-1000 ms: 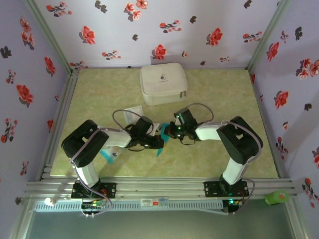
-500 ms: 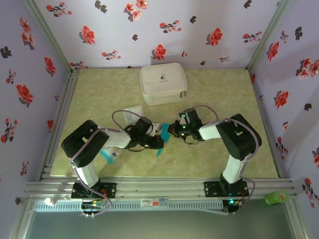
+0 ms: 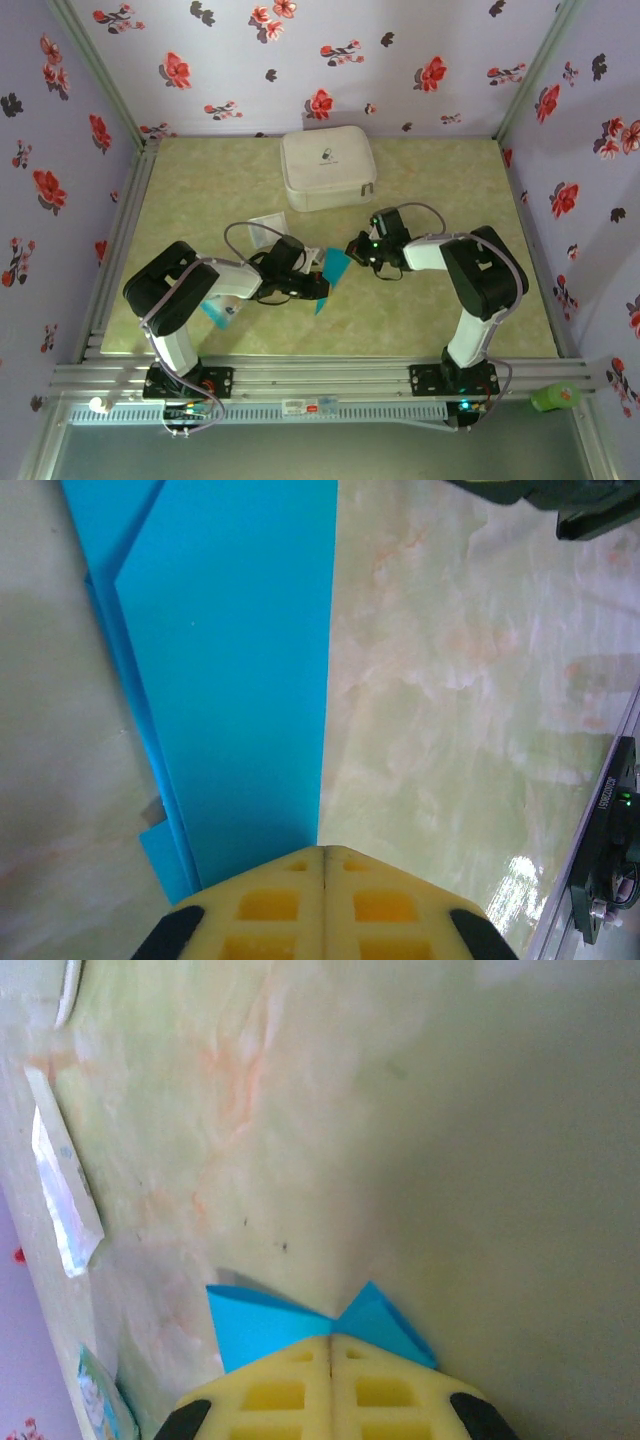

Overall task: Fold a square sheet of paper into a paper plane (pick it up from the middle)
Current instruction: Fold the wing for the fifth time at the center of the table.

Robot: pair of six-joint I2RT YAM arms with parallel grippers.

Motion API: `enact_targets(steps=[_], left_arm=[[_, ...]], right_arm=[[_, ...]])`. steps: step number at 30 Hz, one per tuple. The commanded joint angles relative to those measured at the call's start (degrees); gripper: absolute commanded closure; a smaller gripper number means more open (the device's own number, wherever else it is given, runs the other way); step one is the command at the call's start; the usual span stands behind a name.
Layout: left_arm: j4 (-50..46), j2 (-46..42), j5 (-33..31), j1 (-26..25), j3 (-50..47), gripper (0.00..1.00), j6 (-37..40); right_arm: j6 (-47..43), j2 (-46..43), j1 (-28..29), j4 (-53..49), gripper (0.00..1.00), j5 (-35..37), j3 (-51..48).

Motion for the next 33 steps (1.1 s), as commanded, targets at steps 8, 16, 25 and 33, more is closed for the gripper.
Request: enact_targets(steps=[8, 16, 25, 33], left_arm=[[-9.22, 2.84, -1.10, -0.32, -3.10, 1.00, -0.71], [-8.81, 3.13, -0.97, -0.41, -2.94, 1.00, -1.03], [-9.08, 2.84, -1.01, -0.45, -2.50, 1.00, -1.04], [-8.29, 2.70, -1.07, -0.41, -3.14, 1.00, -1.46]], right_arm=[[-1.89, -3.10, -3.56, -9.13, 0.96, 13.09, 2.61], [-1.41, -10.14, -2.98, -6.56, 0.95, 9.29, 1.38], [0.82, -11.84, 3.12, 2.48, 0.94, 1.39, -4.04], [4.50, -4.19, 7.42, 5.64, 0.94, -1.76, -3.23]])
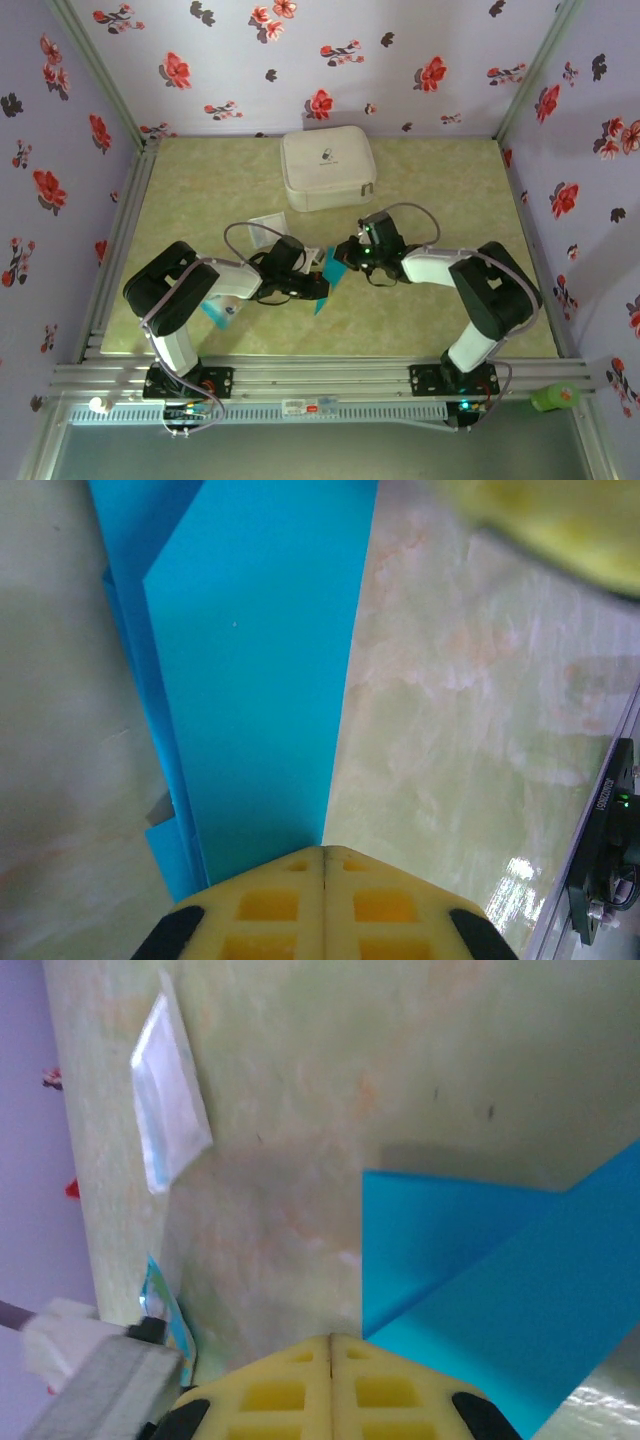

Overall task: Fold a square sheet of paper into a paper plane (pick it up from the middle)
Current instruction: Fold the wing for the fifth time at the center of the table.

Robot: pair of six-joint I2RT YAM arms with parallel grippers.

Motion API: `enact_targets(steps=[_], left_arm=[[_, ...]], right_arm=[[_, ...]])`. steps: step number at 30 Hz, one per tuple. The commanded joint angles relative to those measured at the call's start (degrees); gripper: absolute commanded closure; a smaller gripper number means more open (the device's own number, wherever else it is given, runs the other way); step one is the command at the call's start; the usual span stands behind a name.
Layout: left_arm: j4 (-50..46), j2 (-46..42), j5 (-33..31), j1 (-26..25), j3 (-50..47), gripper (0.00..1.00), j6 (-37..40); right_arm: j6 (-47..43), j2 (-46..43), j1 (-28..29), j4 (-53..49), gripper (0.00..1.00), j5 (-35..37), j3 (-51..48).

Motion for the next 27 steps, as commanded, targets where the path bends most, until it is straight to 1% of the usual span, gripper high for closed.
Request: enact_targets(steps=[1, 4, 9, 15, 17, 20, 23, 27], left_arm=[[-8.00, 2.65, -1.16, -0.41, -3.41, 1.00, -1.17], [-7.69, 2.77, -1.09, -0.43, -3.47, 1.00, -1.34], [-7.76, 3.00, -0.97, -0.41, -3.56, 1.00, -1.10], [-7.67, 3.14, -0.84, -0.41, -3.46, 1.00, -0.95], [-7.62, 3.05, -0.81, -0.45, -3.46, 1.00, -0.94], [-7.58, 3.17, -0.71, -0.41, -3.33, 1.00, -0.92], [-7.60, 2.97, -0.70, -0.36, -3.34, 1.00, -0.94], [-7.50, 3.01, -0.73, -0.48, -3.17, 1.00, -0.95]], right_arm=[[3.06, 3.55, -0.05, 3.48, 0.95, -1.27, -0.34], [2.72, 5.14, -0.87, 3.55, 0.95, 1.67, -1.71], [1.96, 6.82, -4.47, 3.52, 0.95, 4.38, -2.74], [-1.55, 6.87, -8.38, -2.34, 0.95, 7.77, 1.01], [-1.98, 6.76, -9.21, -2.62, 0.95, 9.72, 1.44], [-2.34, 6.90, -10.46, -2.44, 0.94, 9.94, 2.06], [-2.46, 4.52, -10.75, -1.44, 0.93, 8.82, 1.94], [-2.99, -2.03, -9.48, -1.38, 0.91, 7.97, 0.74]])
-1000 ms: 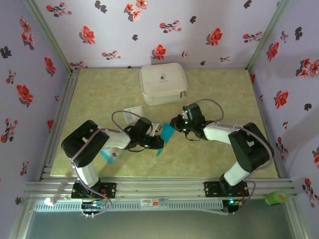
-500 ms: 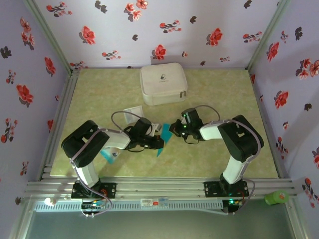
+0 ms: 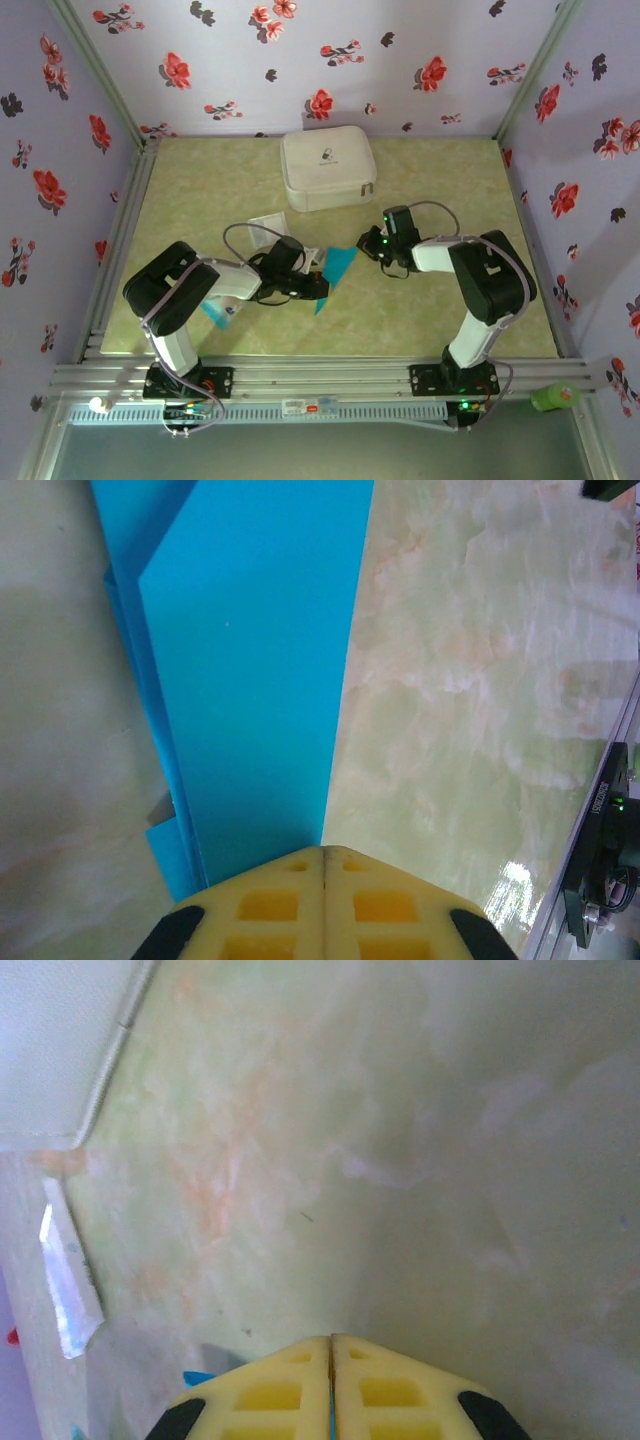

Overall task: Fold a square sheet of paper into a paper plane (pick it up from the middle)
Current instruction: Fold the wing for the fifth time at the center of the table.

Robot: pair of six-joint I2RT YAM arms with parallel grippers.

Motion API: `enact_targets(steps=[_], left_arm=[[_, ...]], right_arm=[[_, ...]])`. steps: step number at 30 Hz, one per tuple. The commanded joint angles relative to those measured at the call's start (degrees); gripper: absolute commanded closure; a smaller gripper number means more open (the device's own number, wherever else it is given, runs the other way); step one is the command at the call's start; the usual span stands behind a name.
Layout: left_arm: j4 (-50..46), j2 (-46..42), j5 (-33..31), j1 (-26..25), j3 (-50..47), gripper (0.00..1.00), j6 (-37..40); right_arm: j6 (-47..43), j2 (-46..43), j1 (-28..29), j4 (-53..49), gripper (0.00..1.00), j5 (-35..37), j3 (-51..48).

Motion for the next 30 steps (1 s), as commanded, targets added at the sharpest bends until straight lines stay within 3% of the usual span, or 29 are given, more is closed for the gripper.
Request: enact_targets(steps=[1, 4, 11, 16, 23, 30], left_arm=[[-8.96, 2.97, -0.75, -0.41, -2.49, 1.00, -0.20], [-8.69, 3.03, -0.77, -0.41, -2.42, 1.00, -0.40], [-9.16, 2.71, -0.68, -0.41, -2.14, 1.00, -0.40], [-10.07, 1.87, -0.15, -0.41, -1.46, 1.00, -0.18], [-12.64, -0.78, 0.17, -0.42, 0.04, 1.00, 0.16], [-17.71, -9.83, 0.52, -0.49, 5.08, 0.93, -1.83]], right_arm=[[-2.18, -6.65, 1.02, -1.00, 0.90, 2.22, -0.92], [-2.64, -9.59, 3.03, -1.62, 0.89, 3.12, -2.66], [-0.87, -5.66, 8.25, 2.49, 0.94, -4.25, -4.24], [0.43, -2.05, 8.22, 5.44, 0.98, -5.25, -5.08], [0.16, 0.89, 6.65, 0.83, 1.00, -0.31, -5.88], [0.52, 0.60, 6.56, -0.22, 1.00, 0.52, -6.92]])
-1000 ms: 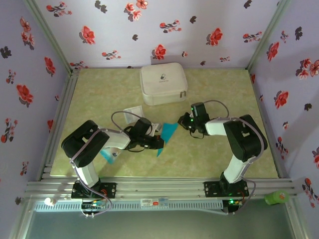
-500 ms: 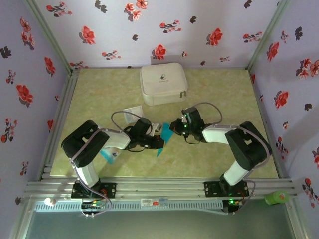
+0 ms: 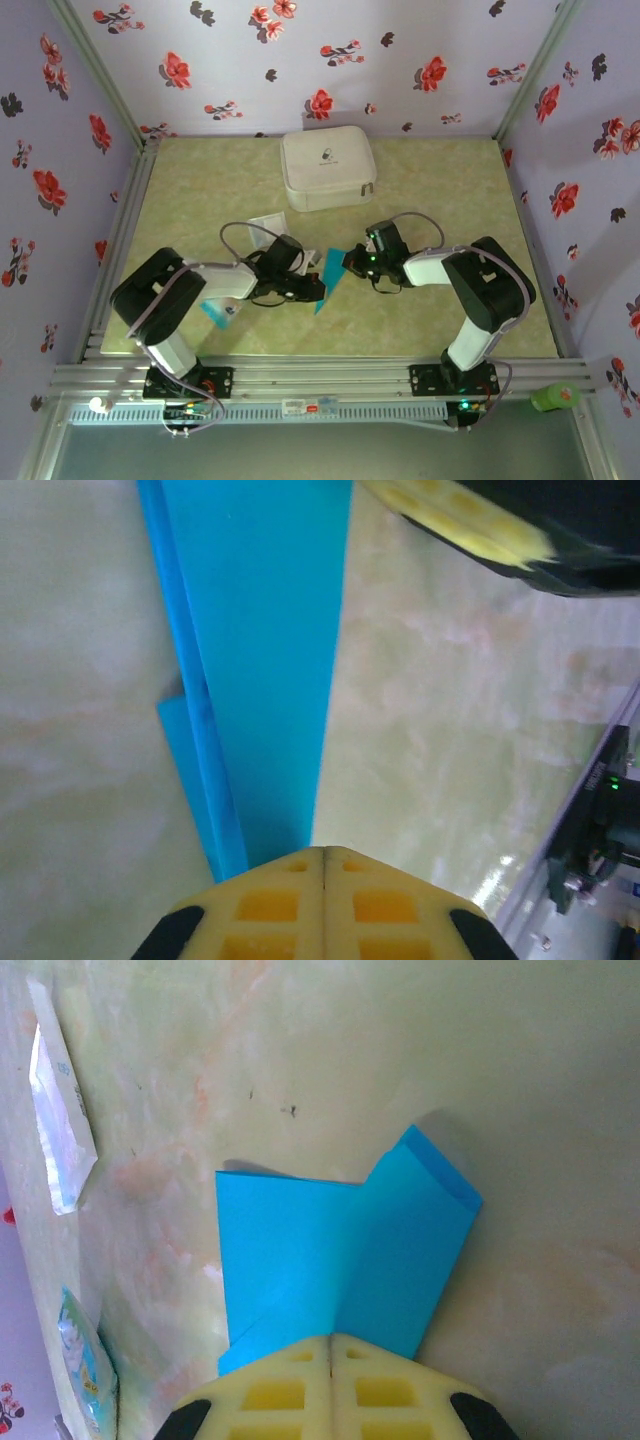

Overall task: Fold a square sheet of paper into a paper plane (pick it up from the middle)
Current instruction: Fold the wing for the fifth time at the center of the table.

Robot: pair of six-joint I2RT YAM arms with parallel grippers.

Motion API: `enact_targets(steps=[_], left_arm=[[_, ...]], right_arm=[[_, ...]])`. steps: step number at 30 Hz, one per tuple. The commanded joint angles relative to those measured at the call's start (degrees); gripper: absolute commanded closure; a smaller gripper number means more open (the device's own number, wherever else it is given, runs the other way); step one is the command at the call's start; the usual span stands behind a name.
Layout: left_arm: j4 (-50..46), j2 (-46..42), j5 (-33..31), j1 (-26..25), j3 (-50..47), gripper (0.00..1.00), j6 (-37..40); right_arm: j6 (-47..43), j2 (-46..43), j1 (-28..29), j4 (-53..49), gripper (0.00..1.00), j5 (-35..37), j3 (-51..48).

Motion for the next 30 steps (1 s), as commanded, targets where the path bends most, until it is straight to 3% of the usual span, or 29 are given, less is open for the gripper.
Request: enact_targets(steps=[1, 10, 15, 30], left_arm=[[-5.96, -3.22, 0.52, -0.45, 4.91, 0.92, -0.77], [-6.91, 5.56, 3.42, -1.84, 11.06, 0.89, -0.54], [-5.80, 8.00, 2.13, -2.21, 8.43, 0.89, -0.79], [-0.26, -0.96, 1.94, -2.64, -8.59, 0.90, -6.08]], right_arm=[[0.96, 1.56, -0.79, -3.53, 1.00, 4.22, -1.64], [1.33, 1.47, -0.75, -3.60, 1.00, 3.92, -1.36], [1.33, 1.36, -0.75, -3.65, 1.00, 4.18, -1.62], [1.42, 1.29, -0.75, -5.89, 1.00, 6.01, -1.28]])
